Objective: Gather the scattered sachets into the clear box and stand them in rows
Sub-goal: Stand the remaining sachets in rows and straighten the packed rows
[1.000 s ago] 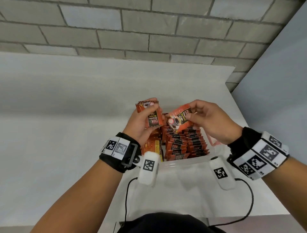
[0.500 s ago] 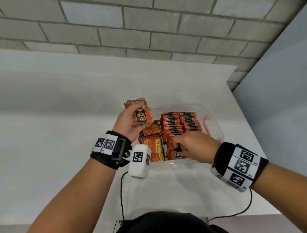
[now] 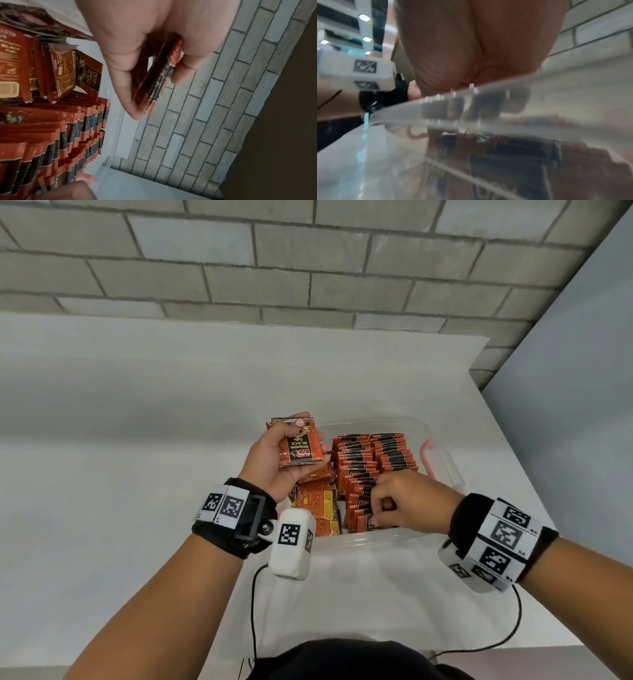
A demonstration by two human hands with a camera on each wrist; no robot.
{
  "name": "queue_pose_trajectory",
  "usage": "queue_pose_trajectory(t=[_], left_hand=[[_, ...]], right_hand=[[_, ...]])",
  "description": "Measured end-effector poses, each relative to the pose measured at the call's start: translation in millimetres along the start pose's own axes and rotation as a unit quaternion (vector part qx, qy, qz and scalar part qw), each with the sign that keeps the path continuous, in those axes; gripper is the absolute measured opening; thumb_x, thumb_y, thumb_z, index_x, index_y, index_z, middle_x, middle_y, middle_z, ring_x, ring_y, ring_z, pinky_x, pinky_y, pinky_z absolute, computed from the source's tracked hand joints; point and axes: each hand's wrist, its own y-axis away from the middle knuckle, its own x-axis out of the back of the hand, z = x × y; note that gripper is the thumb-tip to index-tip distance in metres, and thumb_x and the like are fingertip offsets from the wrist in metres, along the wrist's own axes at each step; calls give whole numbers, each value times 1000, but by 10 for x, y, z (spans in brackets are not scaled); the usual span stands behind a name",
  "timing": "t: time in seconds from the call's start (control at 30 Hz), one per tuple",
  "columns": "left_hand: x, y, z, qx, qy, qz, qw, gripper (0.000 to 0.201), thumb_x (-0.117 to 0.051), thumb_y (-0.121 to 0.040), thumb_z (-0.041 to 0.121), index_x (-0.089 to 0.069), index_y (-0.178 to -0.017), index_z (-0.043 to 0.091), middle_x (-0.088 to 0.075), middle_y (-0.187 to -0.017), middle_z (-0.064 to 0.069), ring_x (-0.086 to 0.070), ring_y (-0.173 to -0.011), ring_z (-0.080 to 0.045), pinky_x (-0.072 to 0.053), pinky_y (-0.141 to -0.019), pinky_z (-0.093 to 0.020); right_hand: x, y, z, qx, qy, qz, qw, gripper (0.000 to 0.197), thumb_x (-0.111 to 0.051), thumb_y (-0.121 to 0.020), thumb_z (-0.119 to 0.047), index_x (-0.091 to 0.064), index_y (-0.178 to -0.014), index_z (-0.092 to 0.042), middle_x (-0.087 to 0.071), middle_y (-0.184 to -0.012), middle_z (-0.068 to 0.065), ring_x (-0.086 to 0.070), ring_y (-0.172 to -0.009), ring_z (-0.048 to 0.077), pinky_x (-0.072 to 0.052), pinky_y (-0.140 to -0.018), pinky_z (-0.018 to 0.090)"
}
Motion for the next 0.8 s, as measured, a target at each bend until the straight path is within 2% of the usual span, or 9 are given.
queue_pose_trajectory(t=[0.13, 0.2, 0.27, 0.4, 0.47, 0.53, 0.6, 0.7, 0.8], left_hand=[[-62, 29, -34, 23, -33, -15, 999, 25, -54, -89, 6, -54, -114, 4, -71, -88, -18, -71, -78, -30, -61, -65, -43], [-119, 45, -57, 32, -68, -41, 996, 34, -62, -79, 6, -57, -112, 6, -72, -92, -17, -71, -81, -30, -61, -65, -41], [-182, 62, -90, 41, -109, -70, 991, 40, -65, -74, 7, -59, -113, 10, -72, -95, -14, -71, -82, -27, -61, -64, -38], [-249, 62, -172, 52, -157, -119, 979, 39, -69, -77, 6, -62, -114, 15, -71, -98, -13, -70, -84, -27, -59, -64, -37], [-269, 74, -197, 54, -163, -124, 977, 41, -79, -75, 19, -63, -112, 13, -70, -97, -14, -70, -82, -26, -60, -62, -36], [-256, 59, -211, 50, -158, -120, 979, 60, -87, -61, 40, -66, -110, 13, -71, -100, -15, -70, -86, -27, -60, -63, -36], [-231, 42, -205, 39, -148, -115, 981, 67, -90, -50, 50, -71, -105, 17, -70, -107, -16, -69, -92, -31, -60, -69, -41], [-226, 23, -229, 36, -158, -127, 979, 52, -91, -56, 29, -70, -102, 19, -69, -109, -14, -69, -94, -31, -57, -75, -45], [-275, 36, -284, 25, -159, -128, 979, 40, -72, -70, 0, -62, -106, 15, -69, -100, -12, -69, -87, -26, -59, -71, -38]], right_hand=[[97, 40, 31, -12, -152, 75, 986, 12, -67, -86, -31, -65, -78, -24, -58, -75, -11, -51, -68, 1, -41, -65, 17], [184, 34, -7, -22, -243, 136, 960, 9, -64, -88, -33, -65, -91, -25, -61, -78, -11, -53, -70, 0, -44, -69, 20], [267, 7, -77, -40, -308, 179, 934, 22, -61, -89, -36, -60, -109, -27, -61, -84, -8, -58, -73, 8, -48, -69, 26], [334, -52, -187, -28, -375, 190, 907, 40, -63, -88, -32, -50, -125, -28, -63, -86, -4, -61, -71, 16, -52, -63, 31], [326, -68, -180, -17, -389, 195, 900, 32, -64, -89, -22, -55, -119, -27, -62, -82, 0, -61, -70, 15, -52, -63, 32], [328, -61, -153, -12, -408, 220, 886, 24, -63, -90, -14, -58, -109, -28, -61, -79, 2, -61, -67, 12, -51, -61, 27], [348, -32, -133, -3, -411, 244, 879, 26, -58, -93, -10, -59, -108, -30, -57, -78, 3, -57, -64, 11, -49, -61, 24], [390, 0, -123, 19, -398, 216, 892, 33, -55, -95, -11, -58, -119, -33, -56, -80, -2, -60, -70, 10, -52, -69, 27], [380, -5, -153, 6, -369, 217, 904, 44, -60, -92, -19, -48, -133, -30, -59, -84, 2, -62, -79, 21, -53, -78, 34]])
